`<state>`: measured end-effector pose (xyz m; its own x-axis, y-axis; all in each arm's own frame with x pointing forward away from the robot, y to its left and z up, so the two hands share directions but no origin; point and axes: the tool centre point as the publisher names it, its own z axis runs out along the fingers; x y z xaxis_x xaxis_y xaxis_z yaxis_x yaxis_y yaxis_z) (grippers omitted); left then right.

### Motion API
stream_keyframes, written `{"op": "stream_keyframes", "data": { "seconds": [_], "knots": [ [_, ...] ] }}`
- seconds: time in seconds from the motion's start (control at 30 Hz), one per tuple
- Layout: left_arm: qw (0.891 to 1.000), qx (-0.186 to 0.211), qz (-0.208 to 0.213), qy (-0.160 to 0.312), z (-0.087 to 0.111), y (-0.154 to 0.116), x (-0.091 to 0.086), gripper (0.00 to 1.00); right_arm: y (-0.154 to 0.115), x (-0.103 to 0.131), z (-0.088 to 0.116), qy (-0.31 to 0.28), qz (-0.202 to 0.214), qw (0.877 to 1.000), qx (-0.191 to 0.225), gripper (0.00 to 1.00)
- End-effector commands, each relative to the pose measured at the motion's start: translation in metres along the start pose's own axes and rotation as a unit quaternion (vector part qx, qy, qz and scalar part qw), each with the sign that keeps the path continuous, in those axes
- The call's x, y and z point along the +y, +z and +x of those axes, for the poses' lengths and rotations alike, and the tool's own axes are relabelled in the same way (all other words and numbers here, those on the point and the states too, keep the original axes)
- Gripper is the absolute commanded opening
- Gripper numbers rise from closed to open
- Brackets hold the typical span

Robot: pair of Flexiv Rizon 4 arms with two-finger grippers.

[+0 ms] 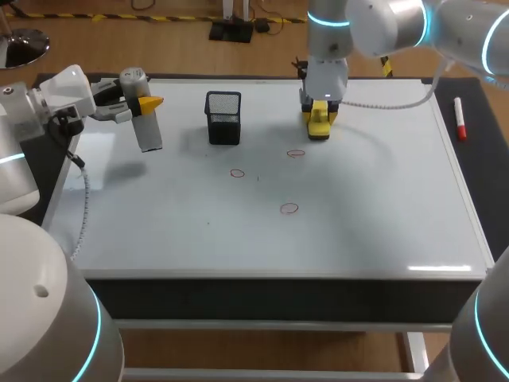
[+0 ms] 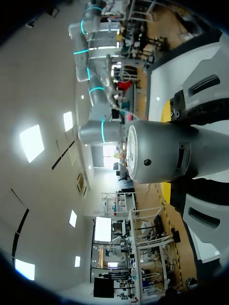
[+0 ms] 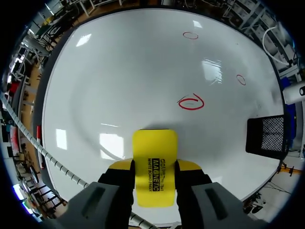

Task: Pick up the inspection probe, press it on each red-marked spot on the whiteboard one by one, put down the probe, pick up the eraser, and wipe off all the red marks.

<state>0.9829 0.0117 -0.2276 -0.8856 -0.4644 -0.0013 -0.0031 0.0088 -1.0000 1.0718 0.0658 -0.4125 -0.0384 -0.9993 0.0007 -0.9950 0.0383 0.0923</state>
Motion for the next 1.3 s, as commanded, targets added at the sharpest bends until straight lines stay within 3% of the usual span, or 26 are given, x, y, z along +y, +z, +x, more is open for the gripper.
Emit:
{"op": "stream_keyframes", "data": {
  "seconds": [0.03,0.27,0.83,1.13,1.3],
  "knots": [
    [1.0,0.0,0.003,0.001,0.0,0.0,0.001,0.0,-0.02,0.007,0.01,0.0,0.008,1.0,-0.002,0.0],
    [1.0,0.0,0.003,0.001,0.0,0.0,0.001,0.0,-0.035,0.01,0.036,0.015,0.02,1.0,0.003,0.0],
    [1.0,0.0,0.003,0.001,0.0,0.0,0.001,0.0,-0.039,0.013,0.139,0.118,0.008,0.993,0.0,0.0],
    [1.0,0.0,0.003,0.001,0.0,0.0,0.001,0.0,-0.041,0.015,0.168,0.148,0.01,0.989,0.005,0.0],
    [1.0,0.0,0.003,0.001,0.0,0.0,0.001,0.0,-0.044,0.015,0.171,0.149,0.013,0.989,0.005,0.0]
  ]
}}
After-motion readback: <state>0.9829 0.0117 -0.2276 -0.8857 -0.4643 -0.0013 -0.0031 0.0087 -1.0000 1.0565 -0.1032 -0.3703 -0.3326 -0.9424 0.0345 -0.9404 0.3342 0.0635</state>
